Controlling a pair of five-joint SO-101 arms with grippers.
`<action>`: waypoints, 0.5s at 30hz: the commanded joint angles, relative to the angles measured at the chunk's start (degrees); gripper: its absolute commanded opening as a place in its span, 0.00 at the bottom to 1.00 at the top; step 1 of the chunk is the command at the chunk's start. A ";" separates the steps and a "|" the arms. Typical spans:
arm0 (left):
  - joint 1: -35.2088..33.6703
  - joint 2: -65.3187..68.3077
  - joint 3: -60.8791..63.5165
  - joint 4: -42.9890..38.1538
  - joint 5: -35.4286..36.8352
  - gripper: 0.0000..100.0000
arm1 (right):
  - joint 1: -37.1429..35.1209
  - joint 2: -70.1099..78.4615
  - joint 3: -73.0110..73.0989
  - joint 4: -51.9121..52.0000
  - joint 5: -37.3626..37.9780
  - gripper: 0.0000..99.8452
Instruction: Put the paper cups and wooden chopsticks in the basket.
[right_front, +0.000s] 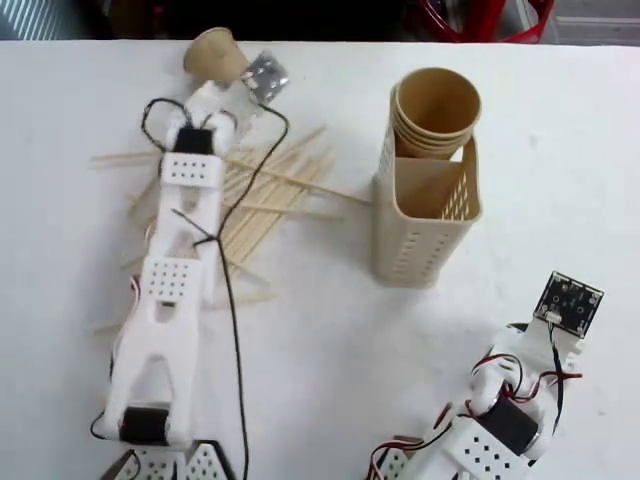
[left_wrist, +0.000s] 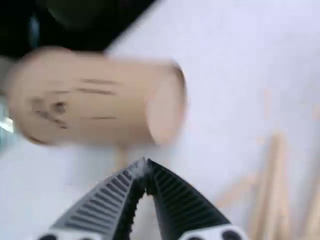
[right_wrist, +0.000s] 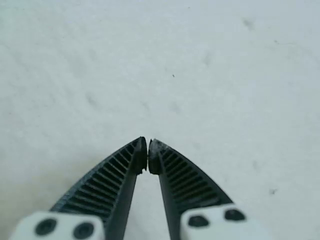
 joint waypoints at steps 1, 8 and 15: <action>-1.71 -6.73 -0.88 21.19 -0.44 0.02 | 0.40 0.40 0.35 -0.57 0.70 0.02; -4.97 -18.24 -0.79 41.85 1.32 0.02 | 0.40 0.40 0.35 -0.57 0.70 0.02; -6.99 -30.46 -0.79 31.82 13.54 0.02 | 0.31 0.40 0.35 -0.57 0.70 0.02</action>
